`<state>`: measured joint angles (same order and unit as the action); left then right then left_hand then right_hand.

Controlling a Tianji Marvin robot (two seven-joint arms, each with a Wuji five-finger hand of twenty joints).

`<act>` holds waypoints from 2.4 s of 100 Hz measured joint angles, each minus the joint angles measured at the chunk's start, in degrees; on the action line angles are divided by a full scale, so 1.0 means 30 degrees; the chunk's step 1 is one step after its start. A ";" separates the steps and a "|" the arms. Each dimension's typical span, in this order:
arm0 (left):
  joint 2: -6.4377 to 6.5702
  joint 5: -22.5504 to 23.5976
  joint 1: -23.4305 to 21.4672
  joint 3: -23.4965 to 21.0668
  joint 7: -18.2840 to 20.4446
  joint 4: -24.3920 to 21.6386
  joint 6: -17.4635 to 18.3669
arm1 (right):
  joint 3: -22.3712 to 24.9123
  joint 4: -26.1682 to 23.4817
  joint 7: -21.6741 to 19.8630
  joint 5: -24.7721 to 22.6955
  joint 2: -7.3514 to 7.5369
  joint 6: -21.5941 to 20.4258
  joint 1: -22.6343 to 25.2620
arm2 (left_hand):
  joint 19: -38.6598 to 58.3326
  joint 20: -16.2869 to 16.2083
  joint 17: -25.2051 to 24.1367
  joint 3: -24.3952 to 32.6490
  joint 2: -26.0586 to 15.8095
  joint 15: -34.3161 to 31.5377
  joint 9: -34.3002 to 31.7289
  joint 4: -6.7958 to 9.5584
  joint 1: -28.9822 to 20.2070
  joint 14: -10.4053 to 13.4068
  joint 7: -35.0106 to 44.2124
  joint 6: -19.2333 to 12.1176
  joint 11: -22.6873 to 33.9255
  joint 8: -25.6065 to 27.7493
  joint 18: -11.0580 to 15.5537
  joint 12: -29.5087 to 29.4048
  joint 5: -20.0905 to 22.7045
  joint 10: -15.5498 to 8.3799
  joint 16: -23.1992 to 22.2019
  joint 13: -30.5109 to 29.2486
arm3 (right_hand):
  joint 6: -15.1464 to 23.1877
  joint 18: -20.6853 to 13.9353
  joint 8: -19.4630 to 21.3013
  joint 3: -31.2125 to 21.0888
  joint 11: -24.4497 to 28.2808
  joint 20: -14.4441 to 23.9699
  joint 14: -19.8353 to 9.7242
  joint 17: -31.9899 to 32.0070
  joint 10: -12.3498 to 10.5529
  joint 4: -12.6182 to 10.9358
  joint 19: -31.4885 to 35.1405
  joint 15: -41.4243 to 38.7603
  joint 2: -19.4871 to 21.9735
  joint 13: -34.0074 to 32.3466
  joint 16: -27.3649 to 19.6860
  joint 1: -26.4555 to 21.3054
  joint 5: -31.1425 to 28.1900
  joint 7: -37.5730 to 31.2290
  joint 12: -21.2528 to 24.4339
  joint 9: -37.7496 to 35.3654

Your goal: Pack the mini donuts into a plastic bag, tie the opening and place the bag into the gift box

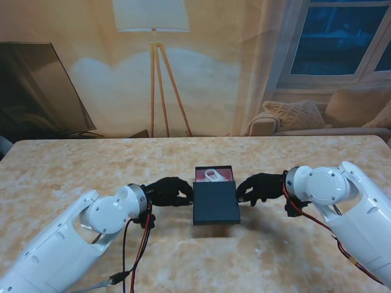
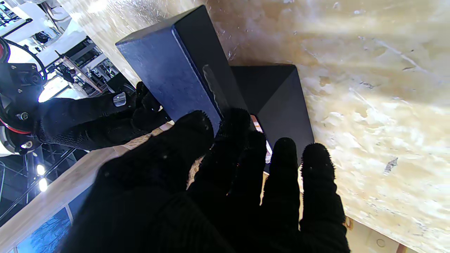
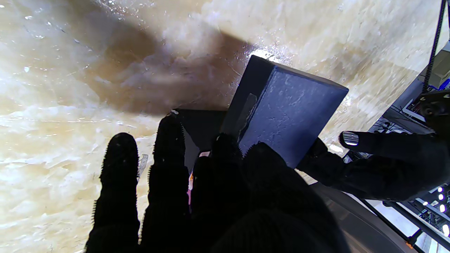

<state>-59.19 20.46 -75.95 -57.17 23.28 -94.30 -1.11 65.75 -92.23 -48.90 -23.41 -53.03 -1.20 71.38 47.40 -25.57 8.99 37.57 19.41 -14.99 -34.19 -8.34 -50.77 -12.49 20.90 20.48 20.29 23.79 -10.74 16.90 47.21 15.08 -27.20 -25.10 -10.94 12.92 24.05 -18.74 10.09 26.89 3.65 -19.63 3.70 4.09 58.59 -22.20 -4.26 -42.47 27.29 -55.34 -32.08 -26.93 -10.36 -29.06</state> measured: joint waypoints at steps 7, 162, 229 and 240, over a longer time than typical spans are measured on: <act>-0.0049 -0.0055 0.0217 0.0102 -0.0052 0.0224 -0.0061 | -0.0142 0.0141 0.0080 -0.0001 -0.0049 0.0156 -0.0167 | 0.0000 0.0000 0.0000 -0.0020 0.0000 0.0000 0.0000 0.0000 0.0000 0.0000 0.0000 -0.0006 -0.0044 0.0000 -0.0003 0.0000 0.0000 -0.0086 0.0000 0.0000 | 0.0000 0.0002 -0.0006 0.0013 0.0000 0.0000 0.0000 0.0000 0.0000 0.0000 0.0000 0.0000 0.0000 0.0000 0.0000 0.0000 0.0006 0.0000 0.0000 0.0000; -0.1054 -0.2219 0.4412 0.2425 -0.0881 0.3977 -0.2150 | -0.2540 0.3086 0.2290 0.0333 -0.0883 0.2790 -0.3311 | 0.0000 0.0000 0.0000 -0.0228 0.0000 0.0000 0.0048 0.0000 0.0000 0.0000 -0.0235 -0.0110 -0.0502 0.0000 -0.0223 -0.0226 -0.0002 -0.1049 -0.0002 0.0000 | 0.0004 0.0169 -0.0205 0.2226 -0.0245 0.0000 0.0179 -0.0003 -0.0553 0.0000 0.0045 -0.0241 0.0162 0.0000 0.0000 -0.0065 0.0029 0.0000 0.0000 0.0016; -0.1399 -0.2711 0.5299 0.3078 -0.1109 0.5050 -0.2738 | -0.3415 0.4129 0.2933 0.0534 -0.1166 0.3744 -0.4313 | 0.0000 0.0000 -0.0063 -0.0291 -0.0004 0.0000 0.0052 0.0000 0.0000 -0.0185 -0.0565 -0.0614 -0.0553 -0.0023 -0.0231 -0.0232 -0.0021 -0.1457 -0.0003 0.0006 | 0.0213 0.0182 -0.0437 0.2802 -0.0303 0.0000 0.0189 0.0072 -0.0699 0.0000 0.0076 -0.0272 0.0317 0.0000 0.0000 -0.0313 0.0289 0.0105 0.0000 0.0210; -0.1453 -0.2780 0.5398 0.3152 -0.1201 0.5222 -0.2836 | -0.3501 0.4172 0.2923 0.0538 -0.1171 0.3772 -0.4401 | 0.0000 0.0000 -0.0068 -0.0293 -0.0009 0.0000 0.0055 0.0000 0.0000 -0.0185 -0.0565 -0.0619 -0.0586 -0.0025 -0.0231 -0.0235 -0.0022 -0.1595 -0.0003 0.0005 | 0.0299 0.0188 -0.0445 0.2932 -0.0303 0.0000 0.0191 0.0078 -0.0750 0.0000 0.0080 -0.0282 0.0322 0.0000 0.0000 -0.0314 0.0357 0.0134 0.0000 0.0209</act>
<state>-63.55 12.12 -59.75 -47.71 19.68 -78.64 -9.62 55.25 -79.71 -40.13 -21.80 -56.55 10.11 58.18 47.40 -25.57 8.79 36.69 19.38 -14.99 -34.02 -8.34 -50.77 -13.05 19.20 18.62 18.54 23.72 -11.44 16.20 47.14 10.30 -27.20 -25.09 -10.04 13.48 22.71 -9.95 9.18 26.89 4.22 -19.40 1.45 4.09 58.83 -23.05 -3.30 -42.46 27.29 -56.28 -31.01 -26.53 -10.36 -28.43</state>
